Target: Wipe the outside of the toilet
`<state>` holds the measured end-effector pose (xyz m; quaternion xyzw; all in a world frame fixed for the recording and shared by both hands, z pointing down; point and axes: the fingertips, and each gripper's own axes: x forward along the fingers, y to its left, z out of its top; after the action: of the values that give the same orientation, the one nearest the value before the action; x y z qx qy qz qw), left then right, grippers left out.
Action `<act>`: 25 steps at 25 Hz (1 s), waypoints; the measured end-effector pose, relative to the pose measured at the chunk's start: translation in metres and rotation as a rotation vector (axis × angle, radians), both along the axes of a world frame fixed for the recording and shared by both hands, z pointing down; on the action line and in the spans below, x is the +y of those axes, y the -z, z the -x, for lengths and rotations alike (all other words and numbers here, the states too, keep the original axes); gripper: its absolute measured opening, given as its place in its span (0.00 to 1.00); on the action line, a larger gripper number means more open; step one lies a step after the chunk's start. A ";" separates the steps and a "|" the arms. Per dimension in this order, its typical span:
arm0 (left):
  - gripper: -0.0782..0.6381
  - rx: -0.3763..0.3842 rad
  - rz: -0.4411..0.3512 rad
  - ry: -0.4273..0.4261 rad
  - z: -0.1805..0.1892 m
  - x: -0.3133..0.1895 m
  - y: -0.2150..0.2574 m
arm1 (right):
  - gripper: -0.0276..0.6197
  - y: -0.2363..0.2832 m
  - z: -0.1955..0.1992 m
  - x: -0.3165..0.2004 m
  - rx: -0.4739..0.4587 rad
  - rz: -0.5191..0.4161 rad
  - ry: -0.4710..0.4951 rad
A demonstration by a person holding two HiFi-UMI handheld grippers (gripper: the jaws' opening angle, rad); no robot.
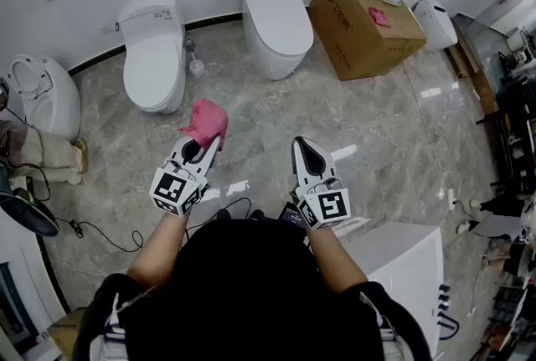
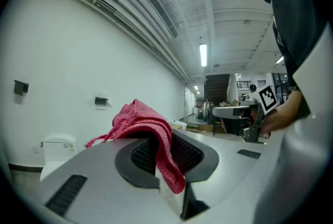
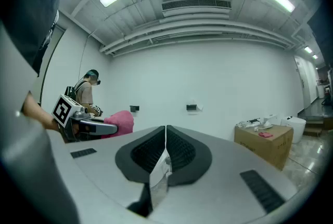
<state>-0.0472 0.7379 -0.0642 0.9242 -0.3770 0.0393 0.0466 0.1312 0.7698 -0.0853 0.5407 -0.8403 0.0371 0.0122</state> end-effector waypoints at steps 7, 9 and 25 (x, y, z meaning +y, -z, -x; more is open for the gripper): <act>0.20 0.000 0.028 -0.003 -0.023 0.020 0.004 | 0.10 0.000 -0.021 0.015 0.016 0.013 0.043; 0.20 0.001 0.021 -0.013 -0.033 0.023 0.008 | 0.10 -0.004 -0.031 0.020 0.012 0.008 0.055; 0.20 0.006 0.046 0.010 -0.049 -0.009 -0.015 | 0.10 -0.044 -0.091 -0.011 -0.038 0.070 0.006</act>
<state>0.0016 0.7292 -0.0496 0.9212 -0.3803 0.0451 0.0693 0.2223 0.7589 -0.0412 0.5367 -0.8401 0.0768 0.0154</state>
